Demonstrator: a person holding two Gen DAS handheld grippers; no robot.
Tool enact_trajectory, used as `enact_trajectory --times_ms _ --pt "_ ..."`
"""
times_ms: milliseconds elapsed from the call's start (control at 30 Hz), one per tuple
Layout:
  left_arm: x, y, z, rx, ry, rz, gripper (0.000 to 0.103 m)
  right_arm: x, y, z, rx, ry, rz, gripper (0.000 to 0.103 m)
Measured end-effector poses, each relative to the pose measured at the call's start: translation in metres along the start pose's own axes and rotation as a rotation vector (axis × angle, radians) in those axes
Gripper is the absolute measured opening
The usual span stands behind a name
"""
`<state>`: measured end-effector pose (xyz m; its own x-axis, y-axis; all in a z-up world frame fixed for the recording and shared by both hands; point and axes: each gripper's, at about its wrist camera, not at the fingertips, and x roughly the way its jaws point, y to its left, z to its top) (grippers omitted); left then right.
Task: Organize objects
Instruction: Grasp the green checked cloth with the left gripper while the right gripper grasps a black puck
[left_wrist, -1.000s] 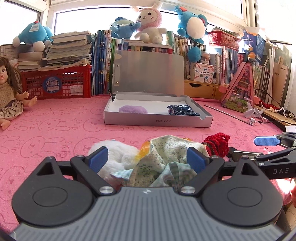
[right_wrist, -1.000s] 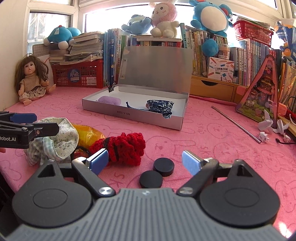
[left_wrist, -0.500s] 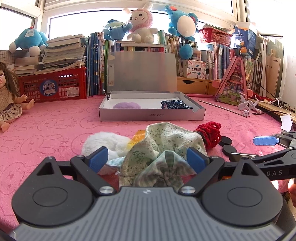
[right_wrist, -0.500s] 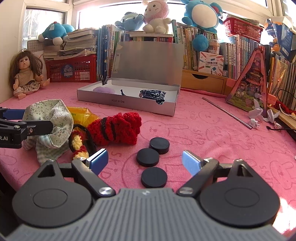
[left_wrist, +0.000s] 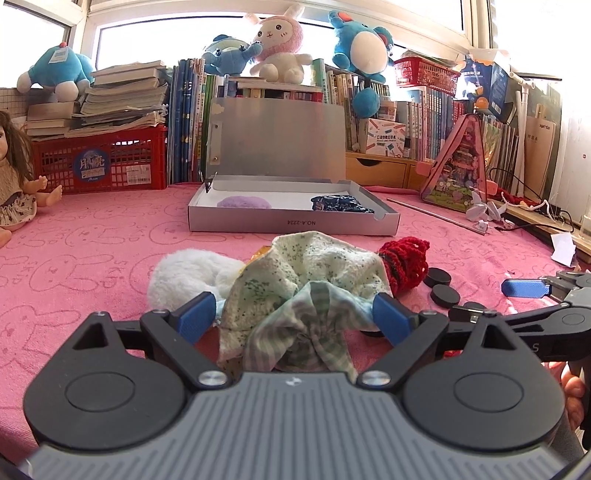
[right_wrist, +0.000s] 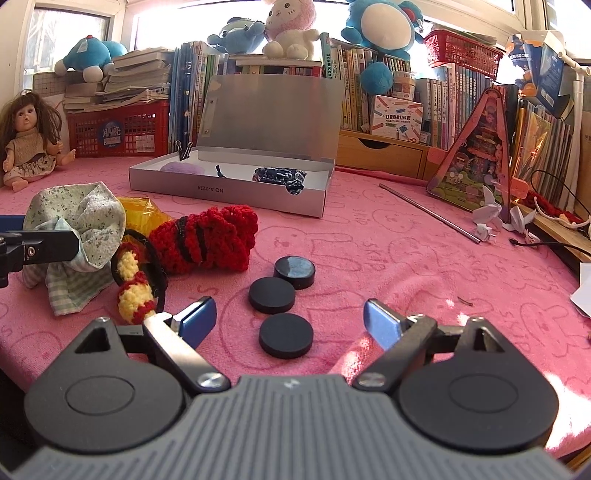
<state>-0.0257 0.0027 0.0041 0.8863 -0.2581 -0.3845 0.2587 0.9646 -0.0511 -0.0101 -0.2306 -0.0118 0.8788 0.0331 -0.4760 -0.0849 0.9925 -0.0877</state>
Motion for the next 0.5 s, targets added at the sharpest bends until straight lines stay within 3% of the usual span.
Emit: enact_trajectory --times_ms 133,367,500 --pt "0.000 -0.002 -0.004 0.012 0.001 -0.004 0.094 -0.001 -0.001 -0.003 -0.003 0.004 -0.002 0.091" --pt "-0.007 -0.002 -0.005 -0.004 -0.039 -0.075 0.094 -0.008 -0.007 -0.005 0.030 -0.029 -0.010 0.085" --pt "0.000 -0.006 -0.007 0.027 -0.001 -0.016 0.094 -0.010 -0.009 -0.003 0.038 -0.044 -0.022 0.082"
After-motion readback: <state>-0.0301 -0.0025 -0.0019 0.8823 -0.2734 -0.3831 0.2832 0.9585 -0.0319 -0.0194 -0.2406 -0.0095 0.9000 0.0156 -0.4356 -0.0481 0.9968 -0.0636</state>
